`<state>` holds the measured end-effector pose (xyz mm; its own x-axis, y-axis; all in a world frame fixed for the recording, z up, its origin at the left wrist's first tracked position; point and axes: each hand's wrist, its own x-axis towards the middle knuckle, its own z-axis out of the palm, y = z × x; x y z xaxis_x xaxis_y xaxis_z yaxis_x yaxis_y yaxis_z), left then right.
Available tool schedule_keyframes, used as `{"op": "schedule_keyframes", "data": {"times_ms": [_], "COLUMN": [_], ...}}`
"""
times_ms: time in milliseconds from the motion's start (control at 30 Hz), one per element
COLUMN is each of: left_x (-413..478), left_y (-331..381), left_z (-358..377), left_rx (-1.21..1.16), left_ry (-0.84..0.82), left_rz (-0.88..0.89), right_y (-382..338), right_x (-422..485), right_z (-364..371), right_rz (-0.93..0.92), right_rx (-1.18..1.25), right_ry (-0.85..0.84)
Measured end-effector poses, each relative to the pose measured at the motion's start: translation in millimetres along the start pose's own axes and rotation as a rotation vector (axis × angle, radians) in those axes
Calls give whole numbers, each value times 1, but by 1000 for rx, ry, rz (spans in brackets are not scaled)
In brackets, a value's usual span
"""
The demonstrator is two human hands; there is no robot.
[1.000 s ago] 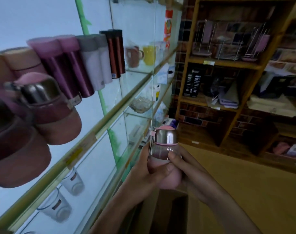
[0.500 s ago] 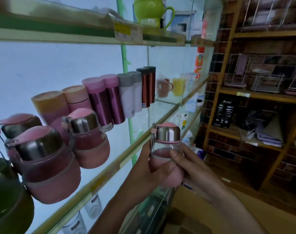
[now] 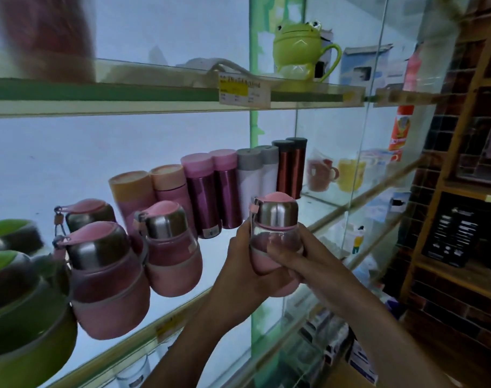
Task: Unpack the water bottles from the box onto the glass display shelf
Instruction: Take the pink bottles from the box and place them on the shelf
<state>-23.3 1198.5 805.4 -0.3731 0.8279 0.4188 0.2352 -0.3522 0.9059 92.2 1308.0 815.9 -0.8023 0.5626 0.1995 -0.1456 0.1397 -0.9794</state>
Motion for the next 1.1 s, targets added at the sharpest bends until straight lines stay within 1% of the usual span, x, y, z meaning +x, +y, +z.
{"op": "schedule_keyframes", "data": {"times_ms": [100, 200, 433, 633, 800, 1100], "left_x": [4, 7, 11, 21, 25, 30], "left_y": [3, 6, 6, 5, 5, -14], "left_z": [-1, -3, -7, -8, -9, -13], "left_rx": [39, 77, 214, 331, 353, 437], "left_ry": [82, 126, 268, 356, 400, 535], "left_rz": [14, 38, -18, -40, -5, -33], "right_y": [-1, -2, -5, -12, -15, 12], "right_x": [14, 29, 55, 68, 84, 108], "right_z": [0, -1, -8, -13, -17, -4], "right_rz": [-22, -35, -22, -65, -106, -151], "right_rx": [8, 22, 44, -69, -130, -44], "right_ry": [-46, -94, -188, -231, -266, -331]}}
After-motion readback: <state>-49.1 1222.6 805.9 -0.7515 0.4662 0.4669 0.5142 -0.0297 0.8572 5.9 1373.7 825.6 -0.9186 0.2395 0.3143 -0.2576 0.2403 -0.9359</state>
